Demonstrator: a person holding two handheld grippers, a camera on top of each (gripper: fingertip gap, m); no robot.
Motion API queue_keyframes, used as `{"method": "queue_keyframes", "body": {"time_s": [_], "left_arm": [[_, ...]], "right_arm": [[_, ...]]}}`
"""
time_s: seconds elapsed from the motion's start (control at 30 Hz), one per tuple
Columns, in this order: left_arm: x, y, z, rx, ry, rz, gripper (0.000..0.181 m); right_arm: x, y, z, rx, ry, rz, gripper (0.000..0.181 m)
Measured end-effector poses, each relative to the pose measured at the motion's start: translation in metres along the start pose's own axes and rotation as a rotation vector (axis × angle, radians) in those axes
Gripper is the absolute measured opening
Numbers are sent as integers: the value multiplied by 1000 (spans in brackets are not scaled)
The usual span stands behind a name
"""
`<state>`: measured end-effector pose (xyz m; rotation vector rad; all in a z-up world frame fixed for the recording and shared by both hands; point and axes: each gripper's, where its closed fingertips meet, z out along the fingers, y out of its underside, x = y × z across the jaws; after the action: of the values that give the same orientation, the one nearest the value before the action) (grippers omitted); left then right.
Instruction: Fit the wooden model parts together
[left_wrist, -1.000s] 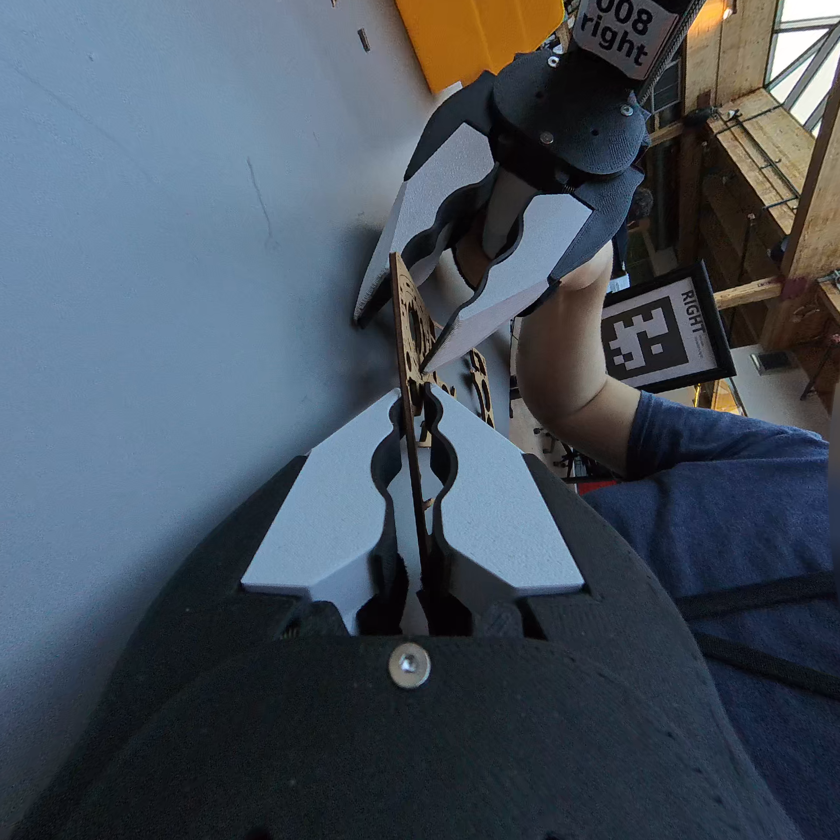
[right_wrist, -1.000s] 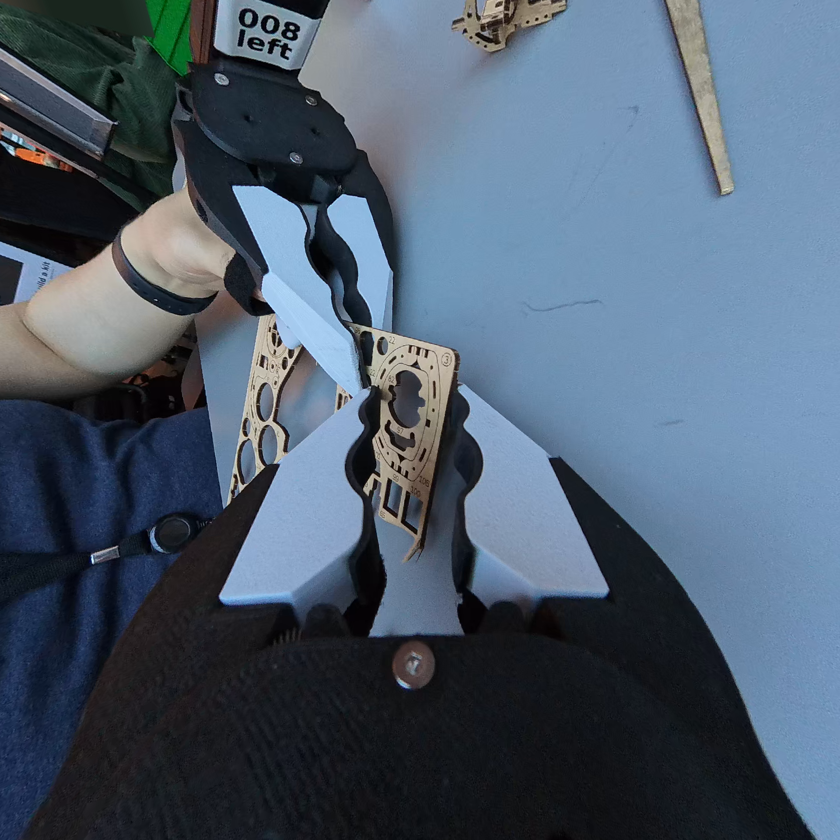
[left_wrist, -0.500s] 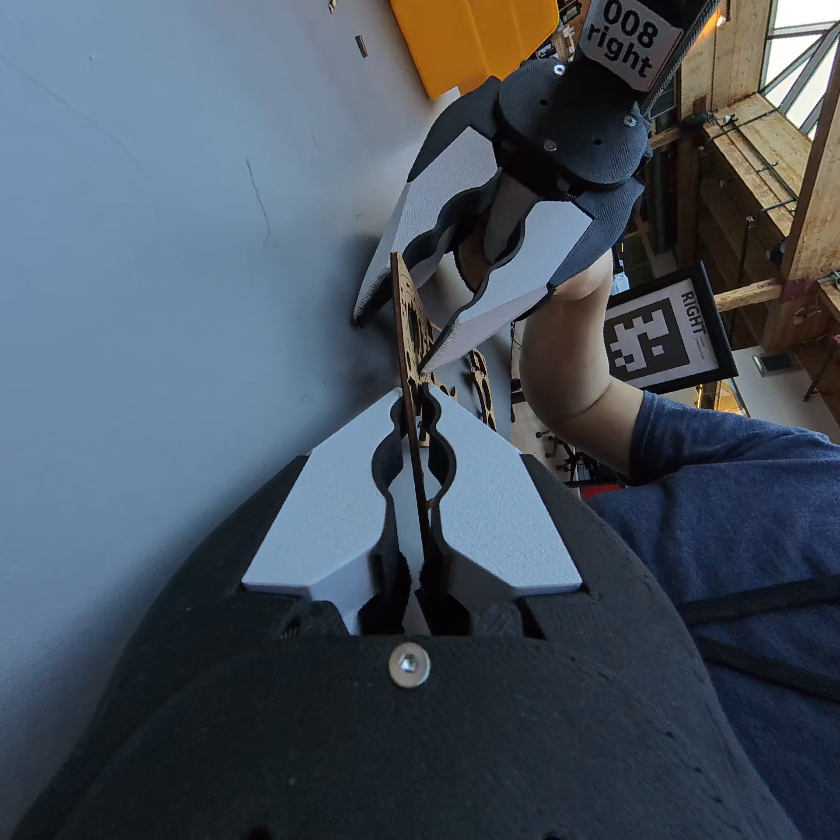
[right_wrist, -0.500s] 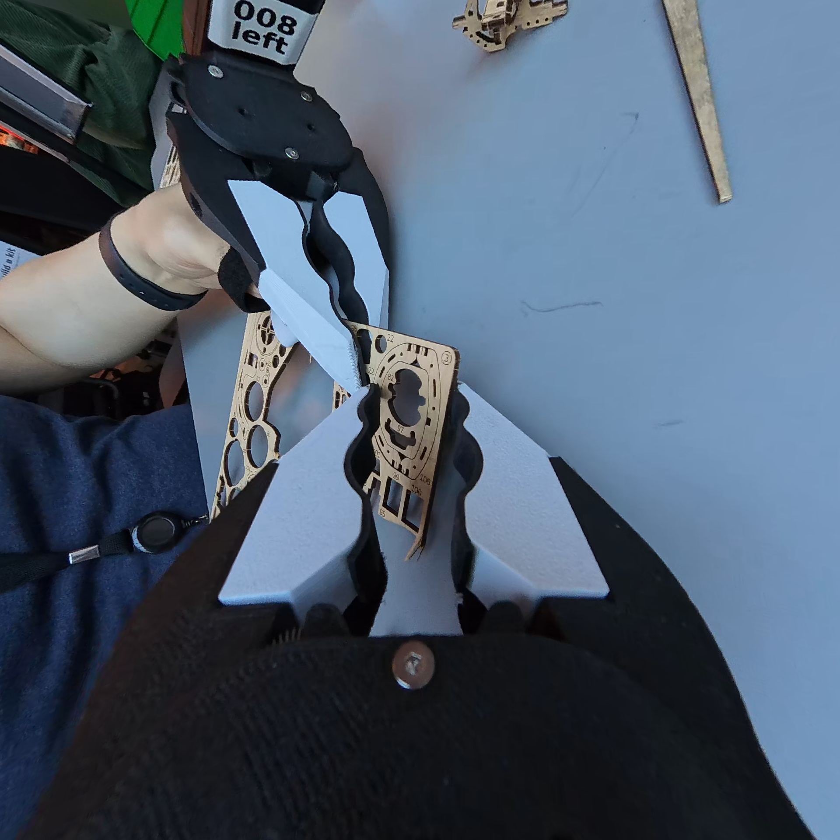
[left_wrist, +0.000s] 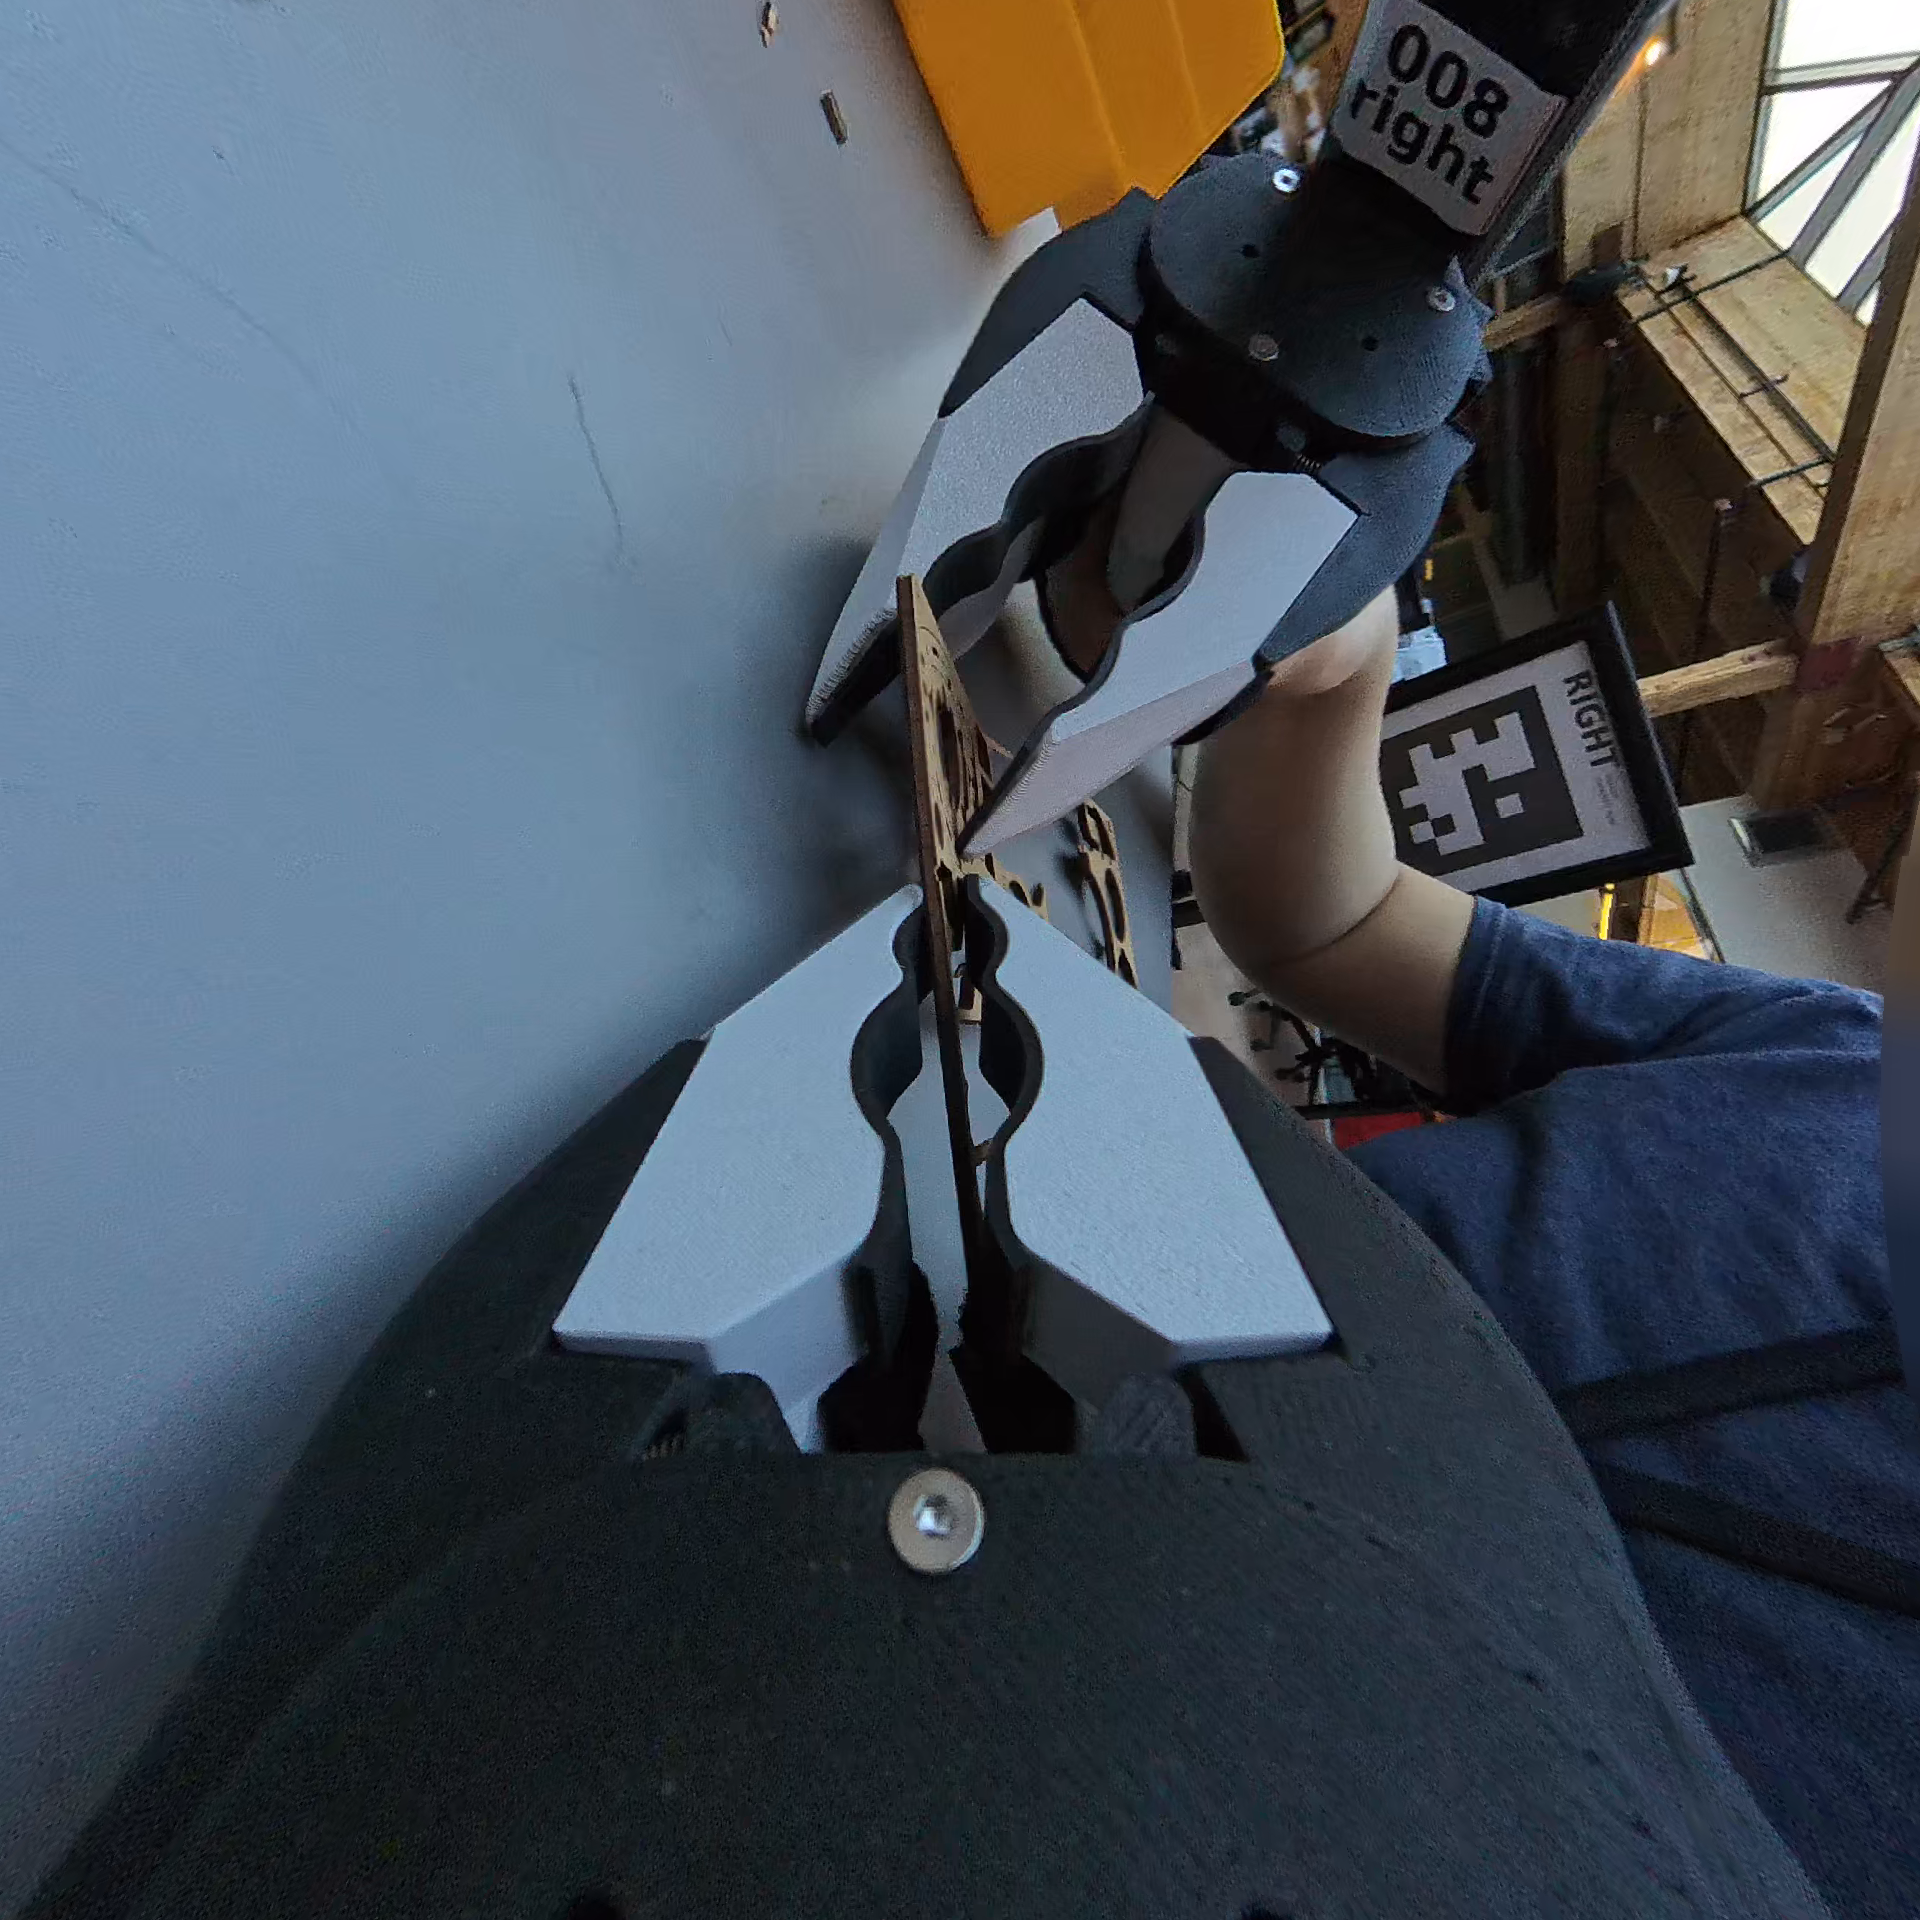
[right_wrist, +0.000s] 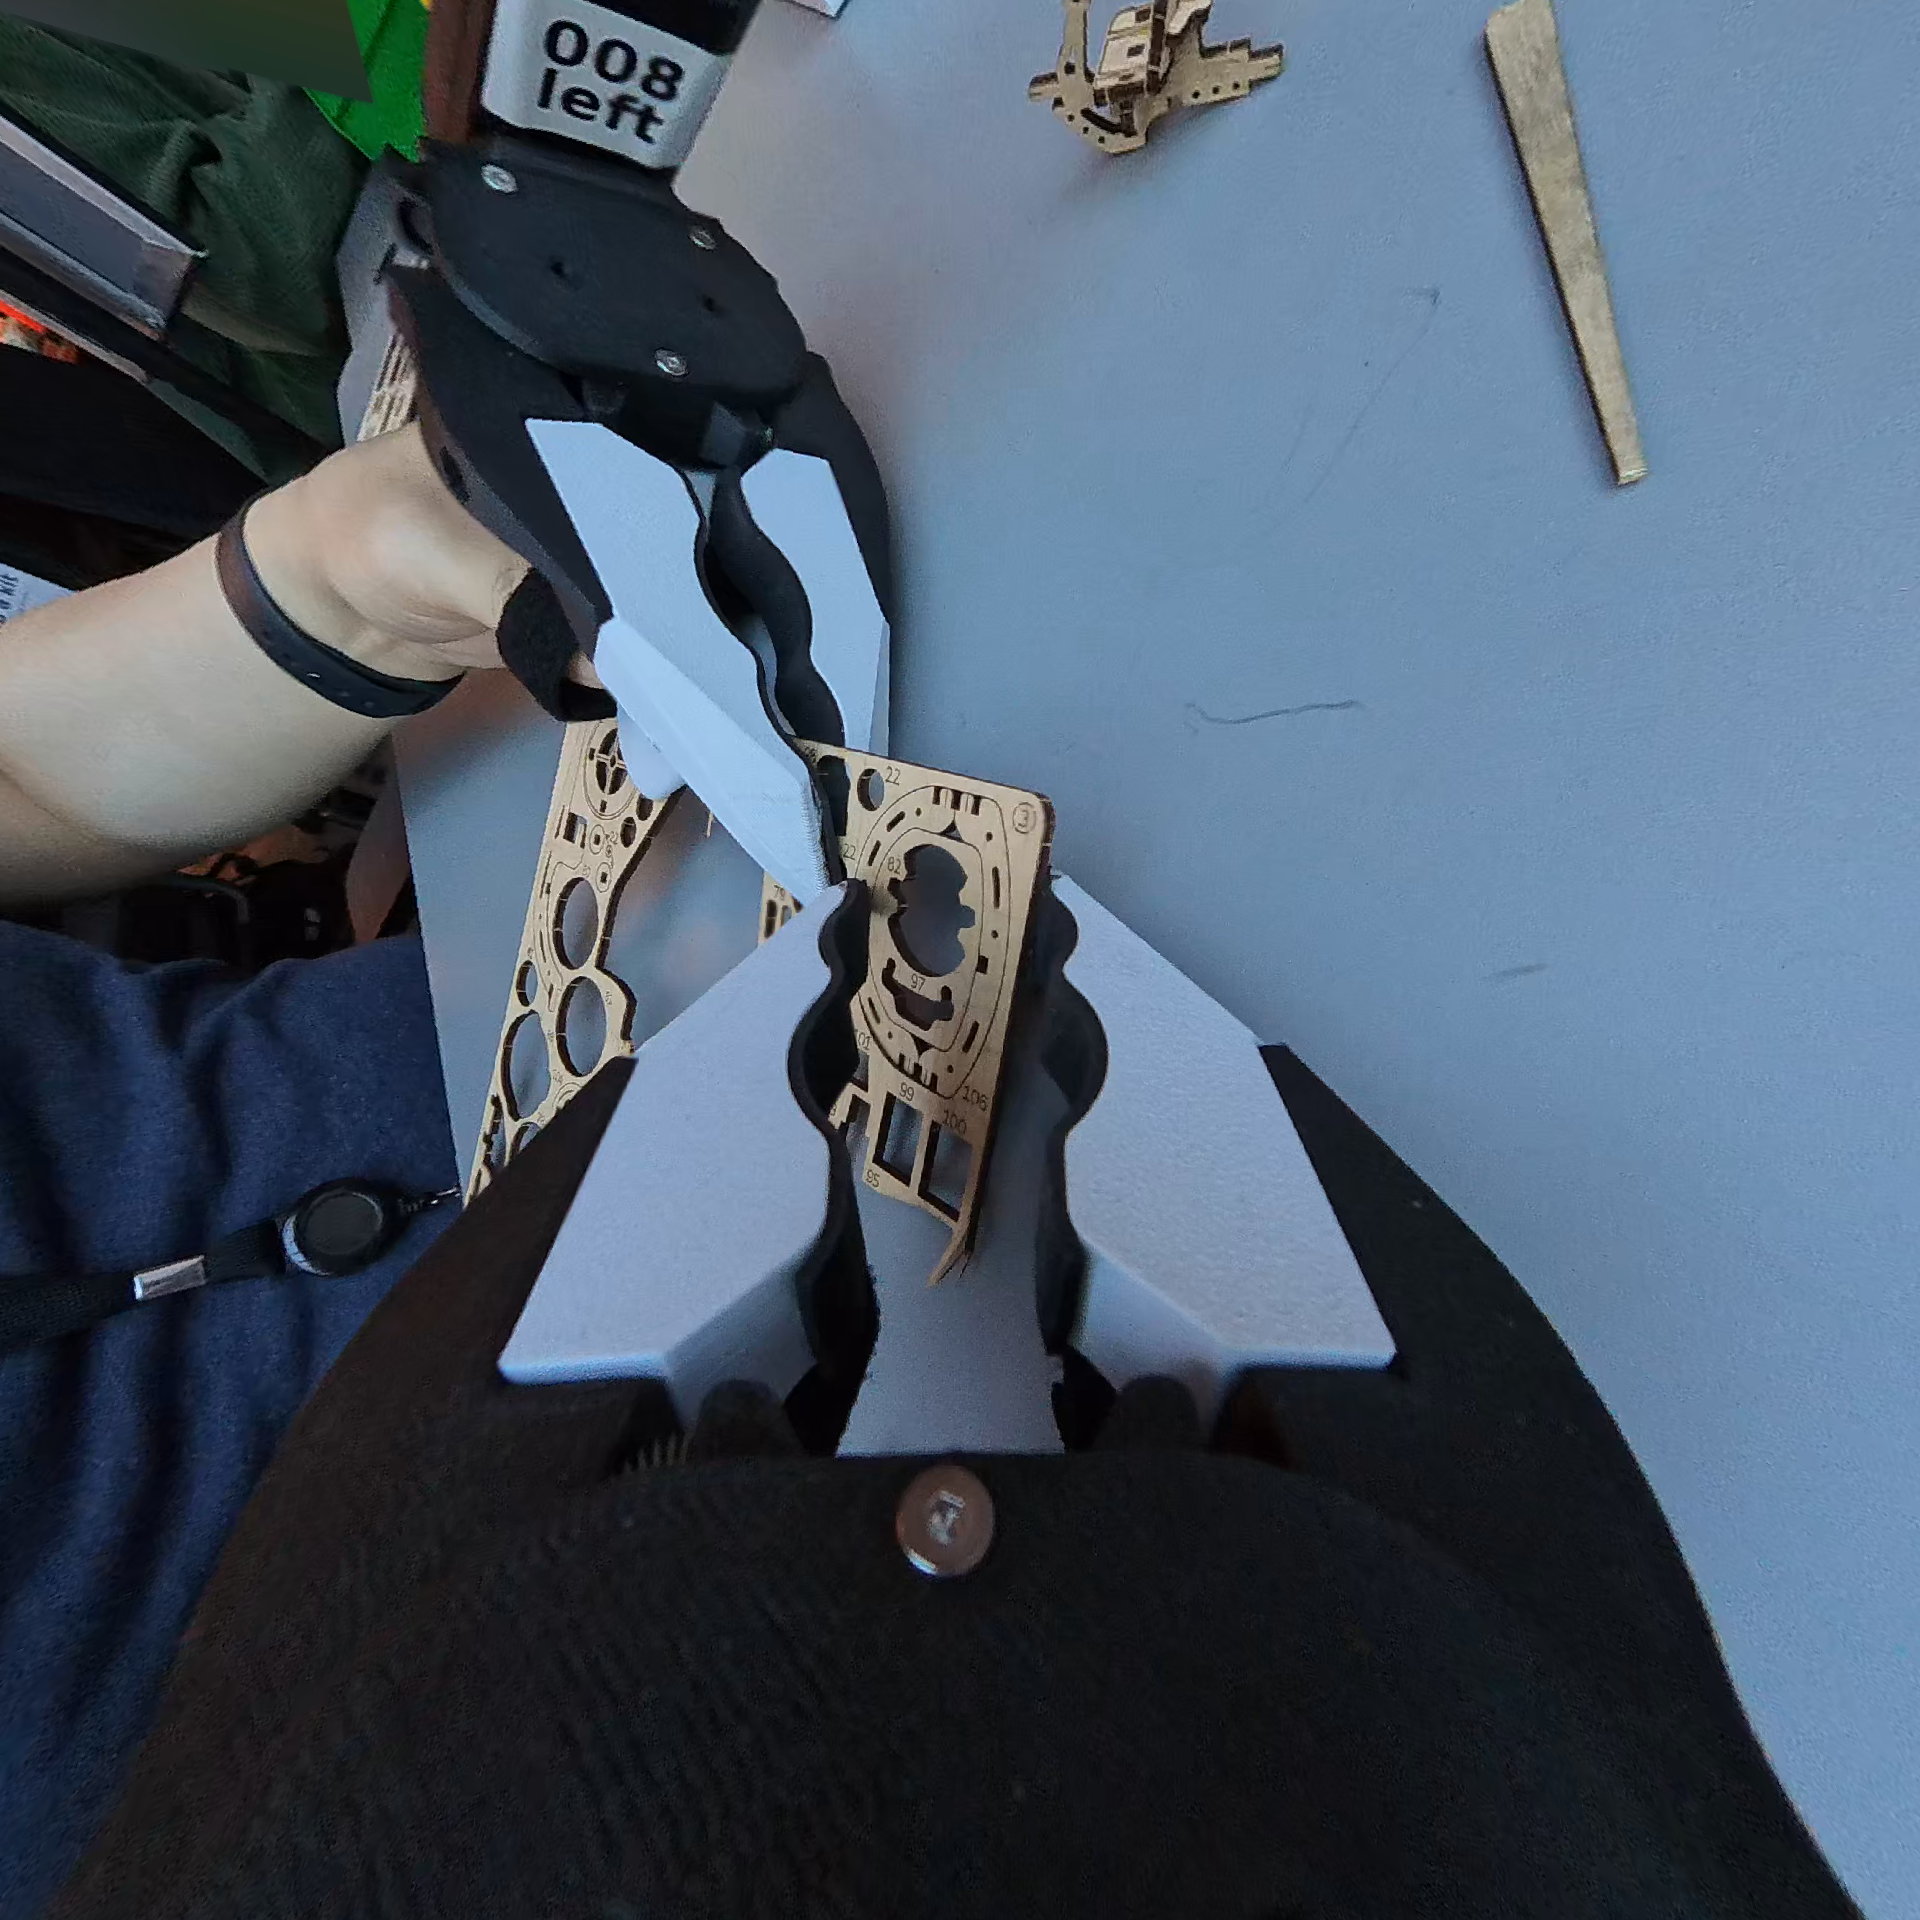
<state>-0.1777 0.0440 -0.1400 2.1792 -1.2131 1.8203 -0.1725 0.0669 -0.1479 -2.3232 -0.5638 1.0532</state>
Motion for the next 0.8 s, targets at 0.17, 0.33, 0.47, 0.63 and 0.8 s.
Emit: {"method": "queue_keyframes", "body": {"time_s": [0.17, 0.33, 0.47, 0.63, 0.8], "left_arm": [[4, -4, -1, 7, 66, -46, 2], [10, -4, -3, 1, 121, -52, 1], [12, -1, -1, -18, 113, -28, 1], [8, 1, 0, -26, 83, -28, 2], [8, -8, -5, 31, 104, -53, 10]], "right_arm": [[0, -1, -5, 28, -85, 90, 31], [-2, -6, -14, 87, -167, 147, 32], [-4, -7, -11, 64, -183, 149, 34], [-7, -8, 0, 9, -188, 140, 24], [-17, -11, -5, 50, -281, 171, 8]]}}
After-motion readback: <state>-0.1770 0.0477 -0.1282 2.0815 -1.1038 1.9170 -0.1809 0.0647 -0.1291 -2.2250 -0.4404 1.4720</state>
